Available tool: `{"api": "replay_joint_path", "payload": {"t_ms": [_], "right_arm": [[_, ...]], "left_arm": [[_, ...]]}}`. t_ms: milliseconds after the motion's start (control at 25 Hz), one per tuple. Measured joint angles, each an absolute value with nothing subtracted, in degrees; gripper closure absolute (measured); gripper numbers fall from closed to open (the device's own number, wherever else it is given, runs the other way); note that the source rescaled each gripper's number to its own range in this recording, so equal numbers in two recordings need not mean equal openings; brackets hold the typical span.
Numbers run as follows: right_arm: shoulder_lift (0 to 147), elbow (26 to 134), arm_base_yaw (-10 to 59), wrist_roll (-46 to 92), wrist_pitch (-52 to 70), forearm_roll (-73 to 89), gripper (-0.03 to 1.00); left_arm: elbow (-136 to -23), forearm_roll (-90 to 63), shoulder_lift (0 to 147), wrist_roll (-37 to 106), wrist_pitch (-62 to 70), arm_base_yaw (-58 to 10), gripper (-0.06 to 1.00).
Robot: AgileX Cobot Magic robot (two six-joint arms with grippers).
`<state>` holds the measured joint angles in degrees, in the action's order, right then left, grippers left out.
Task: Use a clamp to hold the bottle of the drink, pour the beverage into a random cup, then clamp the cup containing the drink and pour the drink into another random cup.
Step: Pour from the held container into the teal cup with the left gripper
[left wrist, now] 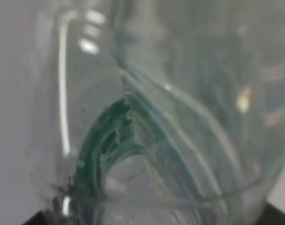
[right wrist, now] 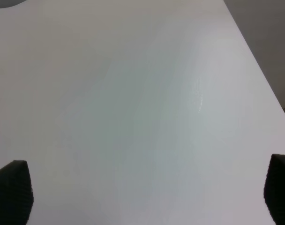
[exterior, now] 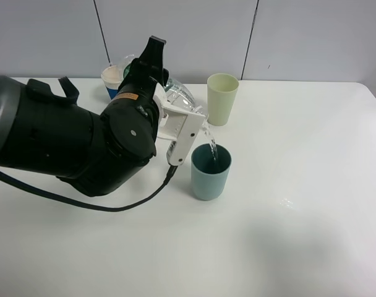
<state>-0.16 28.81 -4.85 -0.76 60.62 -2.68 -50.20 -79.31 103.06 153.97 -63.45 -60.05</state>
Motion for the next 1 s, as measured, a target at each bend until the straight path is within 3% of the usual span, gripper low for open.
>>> {"api": "replay_joint_path", "payload": {"t_ms": [1000], "right_arm": [[-0.2,28.8,-4.9,-0.8,60.6,-2.7,-0.03]], "left_arm": [[-50.2,-75.1,103.1,154.0,-64.9,-60.0,0.92]]}}
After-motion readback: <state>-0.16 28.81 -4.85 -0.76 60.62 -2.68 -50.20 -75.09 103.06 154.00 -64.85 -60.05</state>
